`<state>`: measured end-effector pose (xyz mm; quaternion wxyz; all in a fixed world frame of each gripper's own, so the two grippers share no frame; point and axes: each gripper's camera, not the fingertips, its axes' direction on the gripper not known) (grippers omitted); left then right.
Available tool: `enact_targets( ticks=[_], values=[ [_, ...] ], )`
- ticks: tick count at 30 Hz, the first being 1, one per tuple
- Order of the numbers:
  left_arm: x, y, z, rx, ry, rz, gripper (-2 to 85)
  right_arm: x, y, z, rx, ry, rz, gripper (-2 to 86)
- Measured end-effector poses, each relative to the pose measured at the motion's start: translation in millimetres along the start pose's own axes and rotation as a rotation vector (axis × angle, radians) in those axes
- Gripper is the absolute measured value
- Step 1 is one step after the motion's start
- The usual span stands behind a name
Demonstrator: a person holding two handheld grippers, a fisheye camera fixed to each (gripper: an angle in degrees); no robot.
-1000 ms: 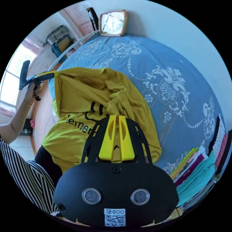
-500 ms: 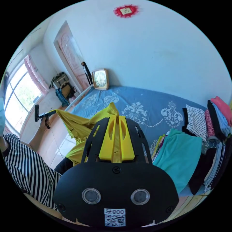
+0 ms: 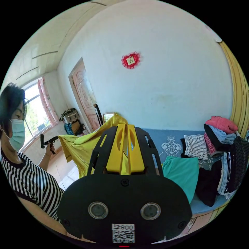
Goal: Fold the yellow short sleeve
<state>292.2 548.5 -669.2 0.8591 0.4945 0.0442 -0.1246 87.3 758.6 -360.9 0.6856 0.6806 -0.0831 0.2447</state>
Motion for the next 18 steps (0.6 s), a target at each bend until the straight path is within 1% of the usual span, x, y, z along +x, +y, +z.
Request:
enact_targets(
  ticks=[4,8,11,13,14,16,17,18],
  values=[
    [0,-32,-32,0.102,0.02,0.041,0.5,0,-8,-27,0.062,-0.015,-0.01,1.0],
    [-3,-81,-20,0.113,0.008,0.099,0.6,13,-27,-24,0.083,0.012,-0.021,1.0],
    [-13,-131,27,0.069,0.0,0.125,0.6,42,-48,13,0.068,0.016,0.005,1.0],
    [-26,-169,87,0.01,-0.009,0.111,0.6,65,-62,50,0.035,0.037,0.025,1.1],
    [-29,-177,103,-0.005,-0.016,0.111,0.6,83,-71,80,0.002,0.062,0.043,1.1],
    [-44,-201,175,-0.066,-0.063,0.093,0.6,114,-82,130,-0.048,0.066,0.081,1.1],
    [-48,-205,194,-0.082,-0.079,0.095,0.7,138,-86,167,-0.088,0.071,0.121,1.1],
    [-56,-210,234,-0.117,-0.128,0.095,0.7,163,-88,205,-0.128,0.063,0.155,1.2]
  ],
)
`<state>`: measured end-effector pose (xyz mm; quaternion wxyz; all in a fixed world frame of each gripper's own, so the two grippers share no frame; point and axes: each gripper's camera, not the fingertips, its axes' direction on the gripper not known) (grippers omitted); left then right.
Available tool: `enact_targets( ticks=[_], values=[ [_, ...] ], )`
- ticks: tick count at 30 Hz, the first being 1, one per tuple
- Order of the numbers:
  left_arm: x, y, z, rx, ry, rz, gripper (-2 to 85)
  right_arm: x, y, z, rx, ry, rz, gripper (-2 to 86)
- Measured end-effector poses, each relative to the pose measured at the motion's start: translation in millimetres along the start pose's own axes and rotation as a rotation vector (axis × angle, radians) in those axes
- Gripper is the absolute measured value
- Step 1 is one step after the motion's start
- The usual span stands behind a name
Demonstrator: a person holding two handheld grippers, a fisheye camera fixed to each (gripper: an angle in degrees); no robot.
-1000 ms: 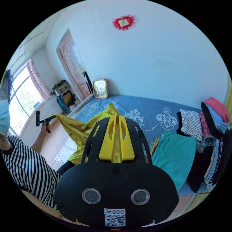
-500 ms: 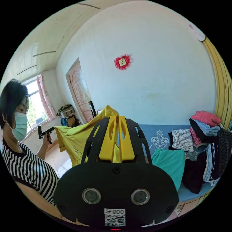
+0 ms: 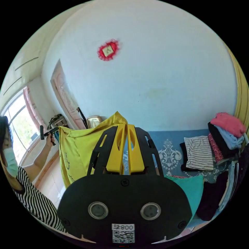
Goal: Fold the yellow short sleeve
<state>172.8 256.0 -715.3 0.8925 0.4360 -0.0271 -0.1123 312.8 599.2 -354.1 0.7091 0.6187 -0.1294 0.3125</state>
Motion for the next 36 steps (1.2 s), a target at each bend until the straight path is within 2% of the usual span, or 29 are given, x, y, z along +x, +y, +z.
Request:
enact_targets(
  ticks=[5,7,9,12,16,20,25,28,31,33,36],
  values=[
    [-25,7,173,-0.227,-0.098,0.022,1.7,87,0,172,-0.25,0.086,0.136,1.6],
    [-44,43,256,-0.399,-0.095,0.017,3.0,120,20,237,-0.387,0.131,0.197,1.8],
    [-64,76,299,-0.49,-0.077,-0.023,4.7,158,61,307,-0.58,0.18,0.288,2.2],
    [-104,119,322,-0.556,-0.014,-0.082,7.1,181,107,341,-0.648,0.2,0.358,2.7],
    [-153,158,273,-0.568,0.069,-0.053,7.8,174,130,325,-0.613,0.148,0.339,3.4],
    [-197,209,186,-0.591,0.126,-0.089,7.8,109,158,268,-0.594,-0.015,0.203,4.2],
    [-271,340,42,-0.662,0.226,-0.319,9.0,19,253,179,-0.654,-0.135,0.115,5.2],
    [-308,431,-21,-0.725,0.306,-0.513,11.1,2,331,130,-0.683,-0.136,0.202,5.4],
    [-336,507,-64,-0.709,0.402,-0.707,12.9,11,405,104,-0.739,-0.217,0.387,6.7],
    [-350,537,-81,-0.693,0.432,-0.769,13.6,18,450,89,-0.758,-0.26,0.504,7.5],
    [-372,568,-97,-0.691,0.438,-0.826,14.5,21,487,74,-0.776,-0.238,0.567,7.9]
  ],
)
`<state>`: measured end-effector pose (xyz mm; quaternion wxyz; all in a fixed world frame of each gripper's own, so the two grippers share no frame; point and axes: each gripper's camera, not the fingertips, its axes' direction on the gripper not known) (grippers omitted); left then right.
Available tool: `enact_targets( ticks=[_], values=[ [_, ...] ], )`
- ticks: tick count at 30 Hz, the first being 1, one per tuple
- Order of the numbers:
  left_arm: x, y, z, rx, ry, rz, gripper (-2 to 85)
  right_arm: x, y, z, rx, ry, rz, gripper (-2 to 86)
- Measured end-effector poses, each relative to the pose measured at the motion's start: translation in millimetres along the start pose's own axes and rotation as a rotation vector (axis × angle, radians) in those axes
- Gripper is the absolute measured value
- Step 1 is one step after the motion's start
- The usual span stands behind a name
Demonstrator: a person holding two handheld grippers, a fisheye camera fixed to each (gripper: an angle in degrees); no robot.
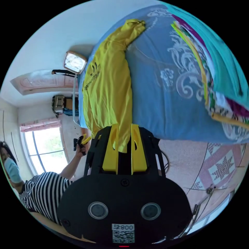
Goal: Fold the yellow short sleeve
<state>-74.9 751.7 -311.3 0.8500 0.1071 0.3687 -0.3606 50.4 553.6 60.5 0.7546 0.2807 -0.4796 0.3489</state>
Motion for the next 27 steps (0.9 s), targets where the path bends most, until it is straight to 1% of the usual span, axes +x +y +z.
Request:
enact_targets(
  ticks=[3,5,7,12,15,18,22,27],
  values=[
    [-20,1,-17,0.03,0.001,-0.02,14.9,11,21,13,-0.034,0.003,0.037,8.0],
    [-28,-2,-26,0.049,-0.028,-0.027,14.9,14,30,20,-0.033,-0.029,0.05,8.0],
    [-37,-8,-35,0.042,-0.065,-0.039,14.8,13,35,28,-0.041,-0.027,0.055,7.9],
    [-45,-18,-51,0.017,-0.09,-0.027,12.9,14,49,51,-0.078,-0.041,0.094,6.4],
    [-50,-14,-68,0.006,-0.033,-0.002,7.9,17,59,49,-0.074,-0.076,0.11,3.6],
    [-53,1,-93,0.014,-0.036,0.016,3.3,16,75,39,-0.064,-0.13,0.095,1.7],
    [-52,27,-140,0.077,0.084,0.064,1.8,7,100,17,-0.039,-0.183,0.051,0.9],
    [-29,49,-192,0.125,0.142,0.172,1.2,-7,136,-31,0.039,-0.23,-0.021,0.6]
  ],
)
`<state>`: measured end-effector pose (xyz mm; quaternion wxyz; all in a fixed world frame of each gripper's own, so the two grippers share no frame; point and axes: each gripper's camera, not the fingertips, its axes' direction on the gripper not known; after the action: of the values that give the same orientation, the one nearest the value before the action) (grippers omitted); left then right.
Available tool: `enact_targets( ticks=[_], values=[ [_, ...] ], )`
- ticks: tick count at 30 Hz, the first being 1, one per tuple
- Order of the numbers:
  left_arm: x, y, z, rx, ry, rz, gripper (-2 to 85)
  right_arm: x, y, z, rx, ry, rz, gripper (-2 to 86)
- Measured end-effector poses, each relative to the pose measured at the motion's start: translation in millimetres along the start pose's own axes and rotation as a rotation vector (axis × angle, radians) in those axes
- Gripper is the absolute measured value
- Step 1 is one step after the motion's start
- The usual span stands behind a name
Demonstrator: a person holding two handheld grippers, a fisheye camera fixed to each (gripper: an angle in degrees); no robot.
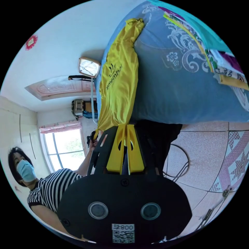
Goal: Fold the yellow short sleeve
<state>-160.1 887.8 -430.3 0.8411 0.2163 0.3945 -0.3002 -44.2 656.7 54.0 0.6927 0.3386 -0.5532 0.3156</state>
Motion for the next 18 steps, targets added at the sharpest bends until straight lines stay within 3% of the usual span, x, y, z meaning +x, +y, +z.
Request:
enact_targets(
  ticks=[8,18],
  values=[
    [41,11,-45,0.009,0.004,0.125,0.9,-23,39,-48,0.064,0.019,-0.071,0.6],
    [16,38,-54,0.007,-0.024,0.076,0.8,-7,91,-54,0.043,0.03,-0.053,0.6]
  ],
)
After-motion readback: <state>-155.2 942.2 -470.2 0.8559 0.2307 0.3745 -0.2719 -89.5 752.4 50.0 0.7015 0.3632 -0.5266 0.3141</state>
